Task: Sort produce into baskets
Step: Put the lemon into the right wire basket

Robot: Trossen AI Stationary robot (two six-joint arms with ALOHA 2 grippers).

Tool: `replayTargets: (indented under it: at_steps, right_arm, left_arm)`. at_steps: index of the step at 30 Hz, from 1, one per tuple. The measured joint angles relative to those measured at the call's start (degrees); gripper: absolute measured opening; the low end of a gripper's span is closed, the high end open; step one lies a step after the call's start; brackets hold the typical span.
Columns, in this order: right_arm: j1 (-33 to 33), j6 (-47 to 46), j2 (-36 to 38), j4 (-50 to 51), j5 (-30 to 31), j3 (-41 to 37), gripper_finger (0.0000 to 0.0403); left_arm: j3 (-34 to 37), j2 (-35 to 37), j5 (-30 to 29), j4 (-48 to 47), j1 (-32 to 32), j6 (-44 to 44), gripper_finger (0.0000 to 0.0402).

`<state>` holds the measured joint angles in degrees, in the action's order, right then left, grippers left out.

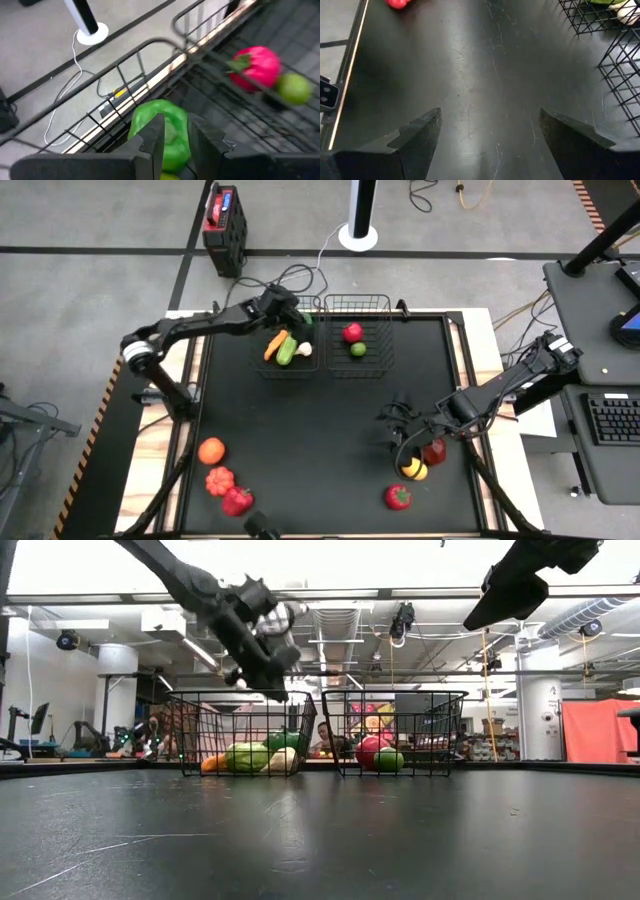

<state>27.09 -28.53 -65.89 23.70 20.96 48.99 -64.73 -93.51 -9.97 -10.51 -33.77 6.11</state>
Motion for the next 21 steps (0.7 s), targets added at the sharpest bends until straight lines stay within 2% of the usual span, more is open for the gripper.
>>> replayTargets:
  at_steps: [4, 8, 10, 15, 21]
  right_arm:
    - [0.0, 0.0, 0.0, 0.0, -0.3, 1.2, 0.0327]
    - [0.0, 0.8, -0.2, 0.1, -0.3, 3.0, 0.0327]
    - [0.0, 1.1, -0.5, 0.7, -0.4, 3.9, 0.0327]
    - [0.2, -0.7, -2.8, 7.9, -2.0, 7.9, 0.0327]
    - [0.4, -1.5, -8.3, 17.9, -5.7, 14.0, 0.0327]
  left_arm:
    - [0.0, 6.9, -0.1, -5.2, 5.4, 0.4, 0.0068]
    - [1.8, 12.8, -1.4, -7.1, 15.2, 1.1, 0.0068]
    - [3.2, 15.2, -5.7, -7.1, 21.2, 2.0, 0.0068]
    - [5.6, 18.3, -21.1, -7.6, 37.1, 6.3, 0.0068]
    - [6.3, 17.7, -32.1, -7.5, 53.2, 13.0, 0.0068]
